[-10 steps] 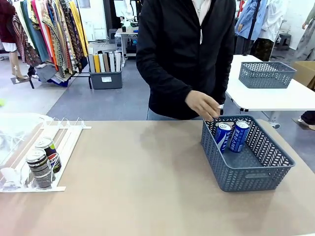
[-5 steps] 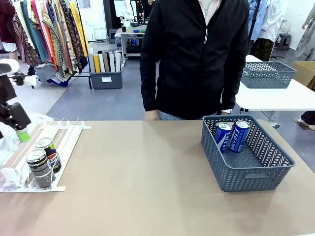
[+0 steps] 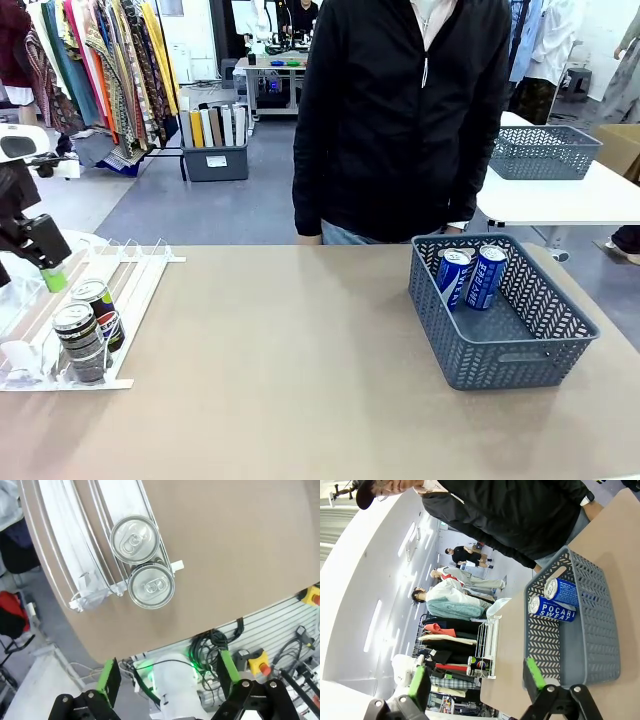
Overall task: Retrieve and store the cans from the dispenser.
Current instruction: Pick up one can from the Automatic Can Dispenser and place it in the middle of the table.
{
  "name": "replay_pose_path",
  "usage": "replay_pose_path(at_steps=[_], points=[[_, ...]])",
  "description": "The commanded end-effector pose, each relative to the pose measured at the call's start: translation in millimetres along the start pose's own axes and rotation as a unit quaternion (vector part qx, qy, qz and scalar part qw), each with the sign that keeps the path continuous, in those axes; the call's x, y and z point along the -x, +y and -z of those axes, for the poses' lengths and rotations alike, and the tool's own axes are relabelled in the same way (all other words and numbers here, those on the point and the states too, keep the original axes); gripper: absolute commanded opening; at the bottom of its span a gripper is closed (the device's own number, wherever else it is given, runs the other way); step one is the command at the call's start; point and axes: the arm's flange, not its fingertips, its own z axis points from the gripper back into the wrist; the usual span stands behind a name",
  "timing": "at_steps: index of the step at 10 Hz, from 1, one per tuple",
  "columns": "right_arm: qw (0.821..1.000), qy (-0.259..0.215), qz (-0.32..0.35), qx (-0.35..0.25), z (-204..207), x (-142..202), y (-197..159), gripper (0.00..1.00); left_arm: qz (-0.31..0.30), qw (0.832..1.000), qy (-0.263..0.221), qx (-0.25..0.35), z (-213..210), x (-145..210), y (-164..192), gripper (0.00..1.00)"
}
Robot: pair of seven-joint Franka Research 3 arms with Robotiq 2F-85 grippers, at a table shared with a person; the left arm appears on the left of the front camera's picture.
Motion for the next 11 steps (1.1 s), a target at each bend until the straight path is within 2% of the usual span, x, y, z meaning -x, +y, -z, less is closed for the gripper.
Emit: replay_pose_path(at_steps=[1, 3, 6, 8, 9, 11], points=[[1.0, -0.005, -0.003, -0.007, 1, -1, 2, 1.0, -0.022, 1.0, -0.019, -0.001, 11, -1, 0, 1.0], [1.0, -0.005, -0.003, -0.007, 1, -1, 2, 1.0, -0.07, 0.997, -0.045, 0.006, 35, -7, 6, 1.0], [1.0, -0.005, -0.003, -0.007, 1, -1, 2, 1.0, -0.115, 0.992, -0.045, 0.004, 68, -13, 9, 1.0], [1.0, -0.005, -0.003, -0.007, 1, -1, 2, 1.0, -0.114, 0.992, -0.055, 0.011, 86, -21, 6, 1.0], [1.0, -0.005, -0.003, -0.007, 1, -1, 2, 1.0, -0.129, 0.99, -0.055, -0.018, 93, -25, 7, 1.0], [1.0, -0.005, -0.003, -0.007, 1, -1, 2, 1.0, -0.13, 0.99, -0.046, -0.03, 103, -30, 6, 1.0]])
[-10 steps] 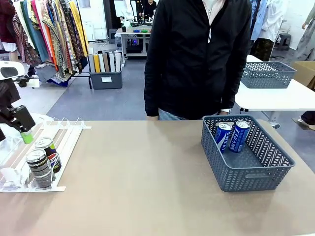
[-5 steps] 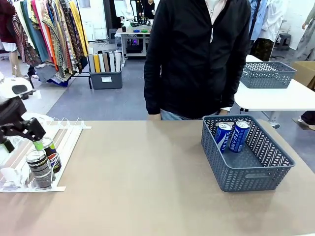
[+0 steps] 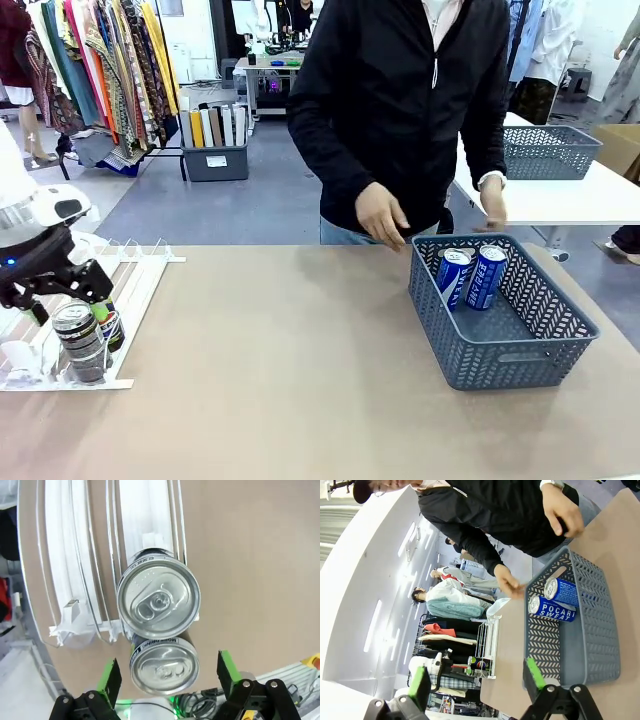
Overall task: Retrieve and store the cans from the dispenser.
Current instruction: Pick up one can from the Automatic Can Dispenser and place it in the middle of the table.
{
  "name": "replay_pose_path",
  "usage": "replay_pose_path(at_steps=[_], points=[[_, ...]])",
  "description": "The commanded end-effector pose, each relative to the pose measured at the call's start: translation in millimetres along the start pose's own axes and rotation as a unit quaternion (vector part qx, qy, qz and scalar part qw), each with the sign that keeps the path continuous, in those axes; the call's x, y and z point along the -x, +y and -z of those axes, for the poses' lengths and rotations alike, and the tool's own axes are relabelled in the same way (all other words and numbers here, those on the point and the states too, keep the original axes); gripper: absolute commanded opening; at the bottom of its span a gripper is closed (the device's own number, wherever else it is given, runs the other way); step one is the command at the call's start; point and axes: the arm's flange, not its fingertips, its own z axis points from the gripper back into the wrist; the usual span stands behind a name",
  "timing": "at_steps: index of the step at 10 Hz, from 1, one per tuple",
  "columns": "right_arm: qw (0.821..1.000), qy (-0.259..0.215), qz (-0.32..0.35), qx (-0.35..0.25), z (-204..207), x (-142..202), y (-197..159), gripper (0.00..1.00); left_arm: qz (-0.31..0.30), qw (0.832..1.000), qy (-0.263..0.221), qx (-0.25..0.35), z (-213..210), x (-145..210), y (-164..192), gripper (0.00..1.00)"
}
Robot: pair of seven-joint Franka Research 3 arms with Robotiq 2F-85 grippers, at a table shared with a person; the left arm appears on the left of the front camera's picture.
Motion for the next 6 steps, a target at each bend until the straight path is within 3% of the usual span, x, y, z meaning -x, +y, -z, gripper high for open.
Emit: replay_pose_path(at_steps=[1, 6], points=[[1.0, -0.005, -0.003, -0.007, 1, -1, 2, 1.0, -0.011, 1.0, -0.003, -0.017, 6, -2, -3, 1.0], [1.0, -0.005, -0.003, -0.007, 1, -1, 2, 1.0, -0.022, 0.999, 0.004, -0.035, 17, -4, -1, 1.0]])
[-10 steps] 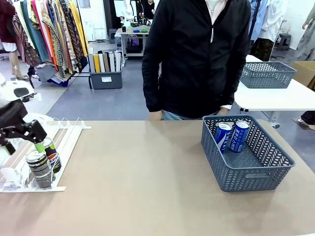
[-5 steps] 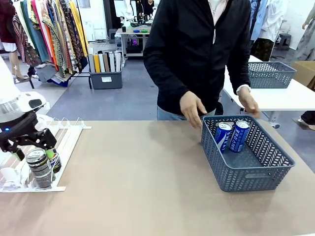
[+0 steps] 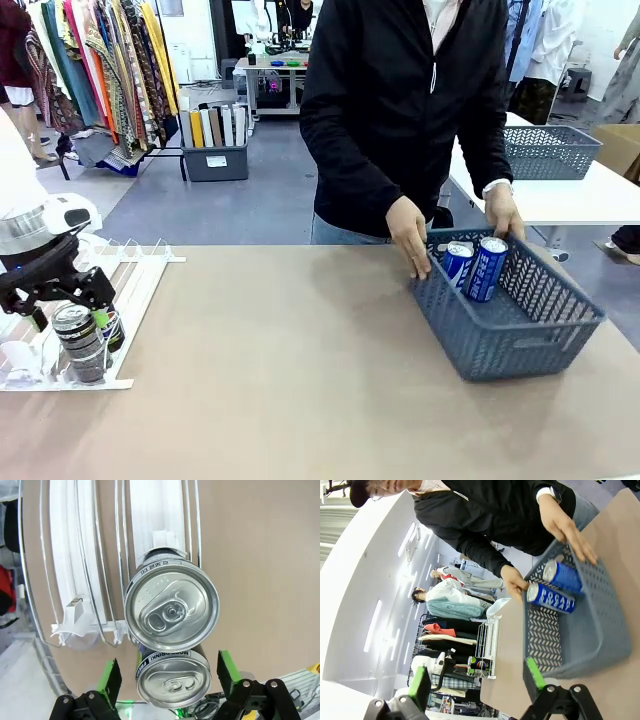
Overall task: Retrieve and store the cans from the dispenser.
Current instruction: Pick up one can from the Automatic Can Dispenser and place it in the middle of the table.
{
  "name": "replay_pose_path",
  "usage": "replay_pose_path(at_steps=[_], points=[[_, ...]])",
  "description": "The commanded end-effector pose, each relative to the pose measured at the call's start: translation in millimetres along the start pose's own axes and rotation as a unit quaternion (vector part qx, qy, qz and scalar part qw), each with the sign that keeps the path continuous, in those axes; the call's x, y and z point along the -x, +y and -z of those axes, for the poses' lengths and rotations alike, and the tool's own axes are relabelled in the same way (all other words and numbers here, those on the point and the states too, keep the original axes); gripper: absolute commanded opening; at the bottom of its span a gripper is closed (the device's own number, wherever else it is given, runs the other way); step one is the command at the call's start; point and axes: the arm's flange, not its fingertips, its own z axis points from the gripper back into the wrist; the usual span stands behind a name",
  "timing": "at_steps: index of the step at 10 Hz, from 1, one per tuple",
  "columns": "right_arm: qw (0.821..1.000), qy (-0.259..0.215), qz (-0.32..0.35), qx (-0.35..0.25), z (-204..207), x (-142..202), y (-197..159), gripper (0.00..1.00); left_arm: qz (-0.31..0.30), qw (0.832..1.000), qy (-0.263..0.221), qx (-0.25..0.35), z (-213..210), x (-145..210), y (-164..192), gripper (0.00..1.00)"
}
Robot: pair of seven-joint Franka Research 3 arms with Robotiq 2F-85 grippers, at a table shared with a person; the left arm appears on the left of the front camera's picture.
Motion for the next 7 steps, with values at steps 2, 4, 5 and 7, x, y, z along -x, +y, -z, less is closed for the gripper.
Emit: replay_pose_path(at_steps=[2, 4, 5, 7], points=[[1.0, -0.005, -0.003, -0.007, 1.4, -1.2, 2.1, 1.0, -0.012, 1.0, -0.007, -0.015, 6.2, -1.1, -1.0, 1.0], [1.0, -0.005, -0.003, -0.007, 1.4, -1.2, 2.1, 1.0, -0.012, 1.0, -0.005, -0.014, 7.5, -1.5, -2.5, 0.71], [1.0, -0.005, -0.003, -0.007, 1.4, -1.2, 2.1, 1.0, -0.012, 1.0, -0.003, -0.016, 8.0, -1.6, -2.9, 0.12], [1.0, -0.005, -0.003, -0.007, 1.4, -1.2, 2.1, 1.0, -0.008, 1.0, -0.004, -0.014, 9.8, -1.7, -4.5, 0.0]])
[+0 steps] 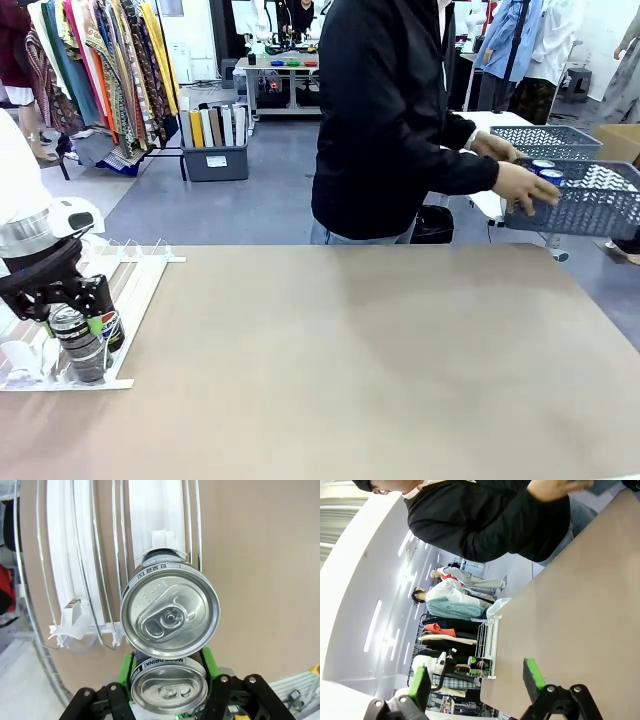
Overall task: Retrieve and store the cans from the dispenser.
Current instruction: Pick up one can from the Automatic Can Dispenser and place it in the middle of the table.
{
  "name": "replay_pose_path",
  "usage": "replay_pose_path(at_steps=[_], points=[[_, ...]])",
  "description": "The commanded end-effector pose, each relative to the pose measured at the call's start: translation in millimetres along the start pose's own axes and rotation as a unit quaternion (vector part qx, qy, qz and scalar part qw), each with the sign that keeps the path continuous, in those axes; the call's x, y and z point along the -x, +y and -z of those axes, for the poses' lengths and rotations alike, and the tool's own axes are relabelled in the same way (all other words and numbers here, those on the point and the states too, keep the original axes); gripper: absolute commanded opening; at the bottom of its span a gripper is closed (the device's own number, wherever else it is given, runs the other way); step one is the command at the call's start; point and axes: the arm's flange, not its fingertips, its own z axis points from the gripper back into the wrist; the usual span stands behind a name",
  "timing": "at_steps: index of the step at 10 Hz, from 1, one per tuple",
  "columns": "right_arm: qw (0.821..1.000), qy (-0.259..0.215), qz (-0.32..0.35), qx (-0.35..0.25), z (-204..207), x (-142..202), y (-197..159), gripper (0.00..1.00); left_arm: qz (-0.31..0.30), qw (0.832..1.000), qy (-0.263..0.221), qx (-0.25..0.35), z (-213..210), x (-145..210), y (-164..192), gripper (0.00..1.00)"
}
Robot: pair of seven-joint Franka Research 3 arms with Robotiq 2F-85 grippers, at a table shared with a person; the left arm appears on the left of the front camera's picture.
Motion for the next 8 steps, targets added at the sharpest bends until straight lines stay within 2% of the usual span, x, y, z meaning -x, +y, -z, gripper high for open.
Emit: replay_pose_path(at_steps=[1, 5, 8], points=[[1.0, -0.005, -0.003, -0.007, 1, -1, 2, 1.0, -0.007, 1.0, -0.005, -0.013, 6, 0, -3, 0.0], [1.0, -0.005, -0.003, -0.007, 1, -1, 2, 1.0, 0.004, 1.0, -0.009, -0.014, -2, 2, -5, 0.0], [1.0, -0.005, -0.003, -0.007, 1, -1, 2, 1.0, 0.025, 0.998, -0.022, -0.043, -74, 18, -13, 0.0]])
